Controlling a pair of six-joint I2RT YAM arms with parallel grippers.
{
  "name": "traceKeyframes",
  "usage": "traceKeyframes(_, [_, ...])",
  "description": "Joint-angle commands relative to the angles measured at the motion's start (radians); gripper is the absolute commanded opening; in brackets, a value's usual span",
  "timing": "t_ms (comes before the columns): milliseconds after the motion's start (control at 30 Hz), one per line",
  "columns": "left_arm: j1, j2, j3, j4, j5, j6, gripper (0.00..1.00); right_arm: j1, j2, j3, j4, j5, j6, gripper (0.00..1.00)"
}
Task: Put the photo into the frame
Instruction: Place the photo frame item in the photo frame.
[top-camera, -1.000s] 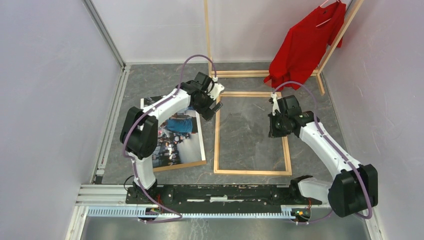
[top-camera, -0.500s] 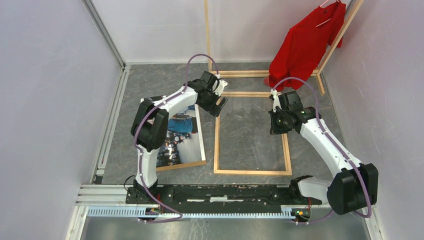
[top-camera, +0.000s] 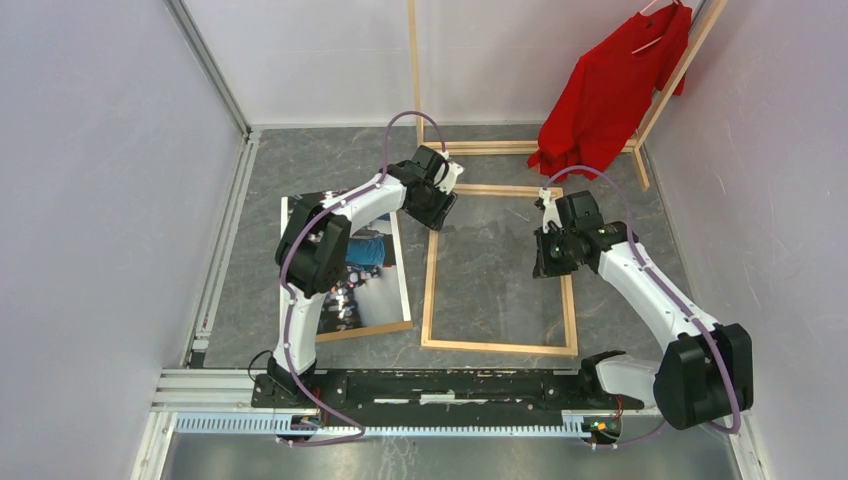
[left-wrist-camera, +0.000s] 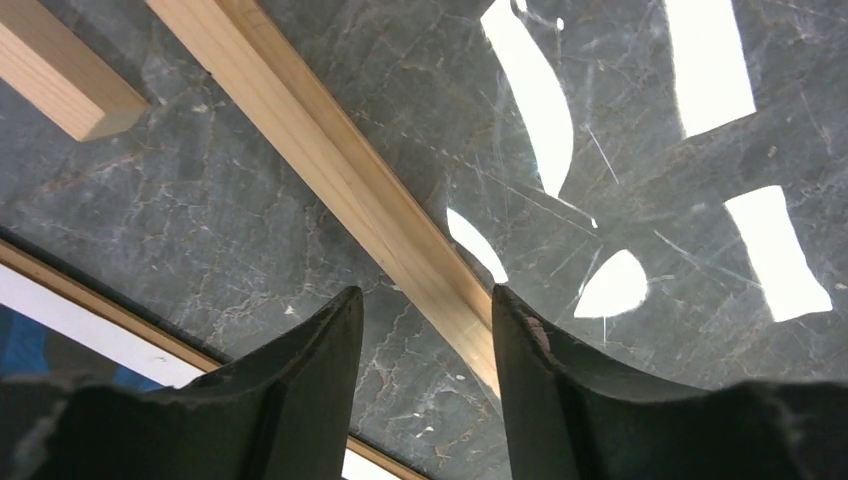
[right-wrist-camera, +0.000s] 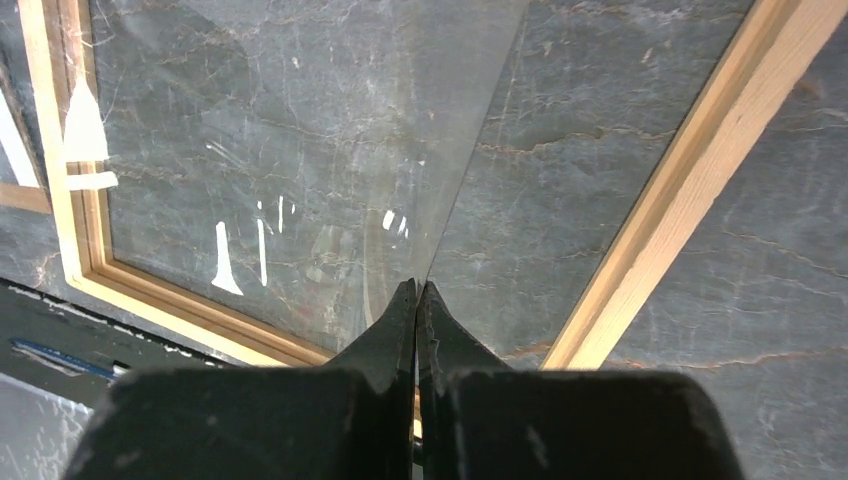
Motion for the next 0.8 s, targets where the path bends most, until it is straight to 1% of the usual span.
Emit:
traceKeyframes(0, [0.004,0.026,0.041,0.008,-0.085,-0.013,0.55,0.000,-0.009,-0.039,0.049,-0.089,0.021,0.00])
traceKeyframes(167, [0.004,0.025,0.021,0.005,-0.155,0.023,0.49,0.008,0.007,-0.074,0.096,-0.161,0.049,0.00])
traceKeyframes(267, [0.006,0.020,0.020,0.005,-0.159,0.028,0.49,0.014,0.013,-0.078,0.115,-0.172,0.062,0.00])
traceKeyframes(367, [0.006,0.013,0.046,-0.015,-0.125,0.024,0.53,0.013,0.018,-0.057,0.110,-0.147,0.056,0.00])
traceKeyframes(467, [0.008,0.001,0.101,-0.060,-0.083,0.028,0.65,0.011,0.032,-0.034,0.090,-0.126,0.039,0.00])
traceKeyframes(600, [0.035,-0.050,0.126,-0.129,-0.035,0.067,0.80,0.010,0.051,-0.004,0.071,-0.119,0.011,0.00])
traceKeyframes(667, [0.049,-0.067,0.128,-0.169,-0.046,0.091,0.83,0.009,0.069,0.003,0.085,-0.146,0.017,0.00])
traceKeyframes(767, [0.078,-0.100,0.096,-0.169,-0.068,0.100,0.84,0.009,0.098,-0.008,0.129,-0.206,0.048,0.00])
